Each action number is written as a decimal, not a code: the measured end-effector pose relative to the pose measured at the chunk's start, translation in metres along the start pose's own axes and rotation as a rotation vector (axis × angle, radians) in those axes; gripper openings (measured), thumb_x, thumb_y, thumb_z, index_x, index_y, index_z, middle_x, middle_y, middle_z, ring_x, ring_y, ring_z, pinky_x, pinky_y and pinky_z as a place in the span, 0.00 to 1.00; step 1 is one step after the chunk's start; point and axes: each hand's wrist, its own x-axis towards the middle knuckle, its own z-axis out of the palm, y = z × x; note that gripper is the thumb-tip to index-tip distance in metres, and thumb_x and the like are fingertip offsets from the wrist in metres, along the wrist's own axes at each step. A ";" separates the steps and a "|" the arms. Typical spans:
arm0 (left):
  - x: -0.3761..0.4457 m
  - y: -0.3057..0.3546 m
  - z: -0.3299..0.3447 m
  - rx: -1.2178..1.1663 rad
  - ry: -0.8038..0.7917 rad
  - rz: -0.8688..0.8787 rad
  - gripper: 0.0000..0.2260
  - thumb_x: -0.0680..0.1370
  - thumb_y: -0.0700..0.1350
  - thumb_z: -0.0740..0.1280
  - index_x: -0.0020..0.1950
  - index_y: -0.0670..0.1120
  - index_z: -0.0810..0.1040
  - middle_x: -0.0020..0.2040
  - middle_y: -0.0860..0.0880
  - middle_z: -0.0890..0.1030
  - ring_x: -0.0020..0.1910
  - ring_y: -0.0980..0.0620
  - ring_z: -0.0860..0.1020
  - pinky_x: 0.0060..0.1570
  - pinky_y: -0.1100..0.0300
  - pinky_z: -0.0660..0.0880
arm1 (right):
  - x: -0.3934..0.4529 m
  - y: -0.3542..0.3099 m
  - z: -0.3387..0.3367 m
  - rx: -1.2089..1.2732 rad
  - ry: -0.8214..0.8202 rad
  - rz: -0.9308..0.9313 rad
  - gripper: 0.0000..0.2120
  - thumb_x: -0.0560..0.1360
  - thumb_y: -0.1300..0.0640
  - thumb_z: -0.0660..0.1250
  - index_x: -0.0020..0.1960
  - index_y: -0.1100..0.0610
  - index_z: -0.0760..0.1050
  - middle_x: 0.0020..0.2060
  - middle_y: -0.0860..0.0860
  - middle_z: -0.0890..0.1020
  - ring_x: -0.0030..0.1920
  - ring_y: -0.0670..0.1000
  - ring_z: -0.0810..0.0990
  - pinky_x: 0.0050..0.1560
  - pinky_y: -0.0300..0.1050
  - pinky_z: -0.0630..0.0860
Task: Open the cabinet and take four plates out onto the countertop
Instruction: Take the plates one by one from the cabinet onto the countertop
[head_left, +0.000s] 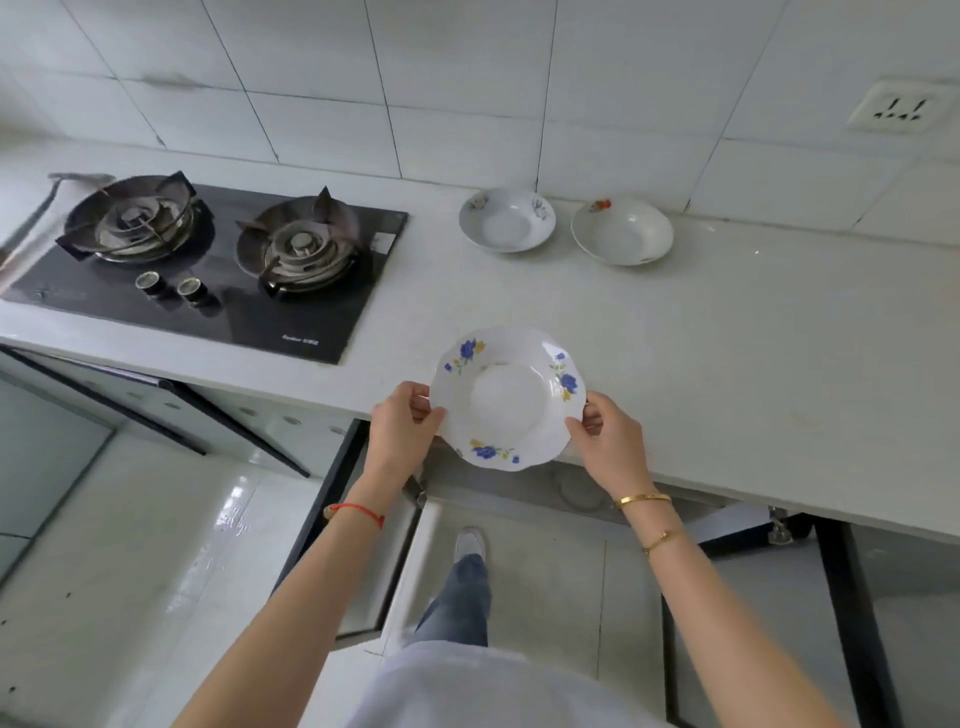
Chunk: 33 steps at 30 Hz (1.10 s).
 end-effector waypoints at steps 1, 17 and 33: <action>0.020 0.004 -0.002 0.008 -0.008 -0.004 0.08 0.75 0.42 0.70 0.53 0.45 0.77 0.41 0.54 0.79 0.39 0.60 0.77 0.36 0.72 0.70 | 0.018 -0.007 0.005 -0.009 0.009 0.004 0.08 0.73 0.62 0.68 0.52 0.57 0.77 0.38 0.45 0.79 0.36 0.40 0.77 0.37 0.25 0.69; 0.219 0.017 0.017 0.095 -0.145 -0.103 0.06 0.77 0.44 0.68 0.52 0.49 0.73 0.47 0.50 0.78 0.42 0.52 0.76 0.33 0.69 0.68 | 0.198 -0.025 0.067 -0.102 0.000 0.160 0.05 0.72 0.62 0.66 0.45 0.64 0.74 0.37 0.59 0.80 0.39 0.59 0.77 0.42 0.49 0.75; 0.253 -0.005 0.043 0.173 -0.219 -0.214 0.10 0.79 0.44 0.66 0.59 0.46 0.76 0.51 0.50 0.78 0.48 0.50 0.76 0.43 0.63 0.72 | 0.240 0.005 0.091 -0.147 -0.137 0.202 0.04 0.72 0.61 0.67 0.46 0.60 0.75 0.34 0.50 0.78 0.35 0.52 0.76 0.33 0.35 0.69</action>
